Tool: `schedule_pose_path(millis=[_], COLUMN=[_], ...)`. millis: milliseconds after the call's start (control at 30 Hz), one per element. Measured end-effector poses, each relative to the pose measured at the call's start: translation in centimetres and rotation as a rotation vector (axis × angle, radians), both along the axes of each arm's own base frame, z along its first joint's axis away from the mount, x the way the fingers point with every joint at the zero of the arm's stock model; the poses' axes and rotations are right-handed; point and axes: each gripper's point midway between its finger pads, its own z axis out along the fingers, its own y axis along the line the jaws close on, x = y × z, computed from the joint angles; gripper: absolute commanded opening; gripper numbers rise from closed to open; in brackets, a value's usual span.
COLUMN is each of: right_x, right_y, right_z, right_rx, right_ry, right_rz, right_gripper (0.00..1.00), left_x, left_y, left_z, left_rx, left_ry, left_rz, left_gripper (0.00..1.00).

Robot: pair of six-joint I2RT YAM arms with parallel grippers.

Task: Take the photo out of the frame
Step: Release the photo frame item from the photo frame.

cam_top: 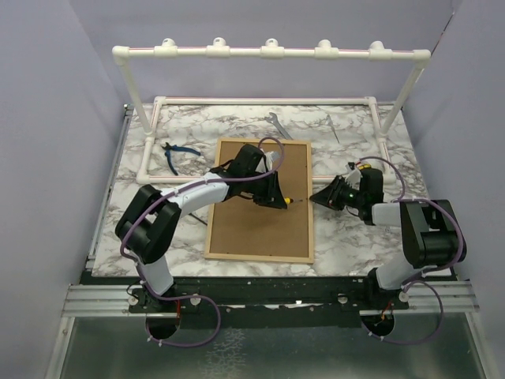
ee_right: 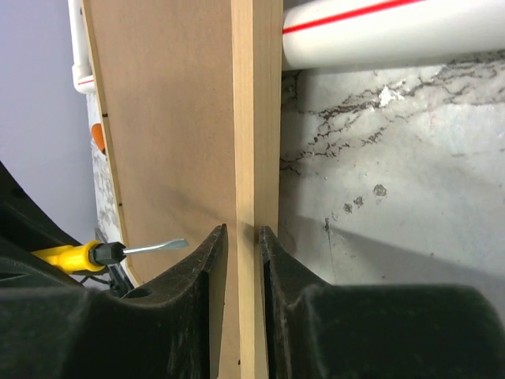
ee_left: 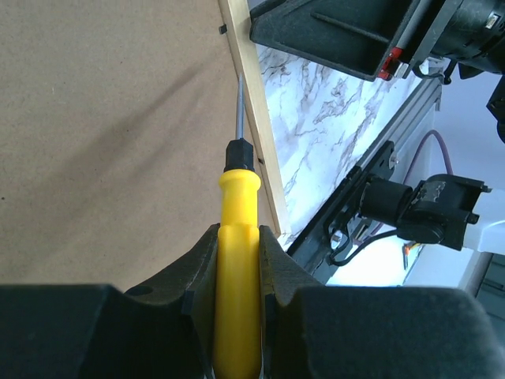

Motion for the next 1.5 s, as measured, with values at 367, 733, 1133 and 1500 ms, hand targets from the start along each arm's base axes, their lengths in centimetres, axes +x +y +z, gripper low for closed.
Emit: schedule_pose_path(millis=[367, 733, 1133, 1500], right_x=[1.0, 1.0, 1.0, 1.1], right_y=[0.1, 0.3, 0.3, 0.3], right_z=[-0.4, -0.8, -0.8, -0.8], right_rx=[-0.001, 0.009, 0.008, 0.015], right_ry=[-0.019, -0.02, -0.025, -0.028], right_rz=[0.018, 0.035, 0.04, 0.047], right_gripper=[0.23, 0.17, 0.16, 0.15], left_x=[0.7, 1.5, 2.3, 2.8], left_y=[-0.2, -0.6, -0.6, -0.5], left_z=[-1.9, -2.2, -2.7, -2.8], left_rx=[0.002, -0.011, -0.046, -0.078], left_ry=[0.062, 0.102, 0.168, 0.247], left_rz=[-0.007, 0.006, 0.017, 0.03], left_gripper=[0.0, 0.0, 0.0, 0.0])
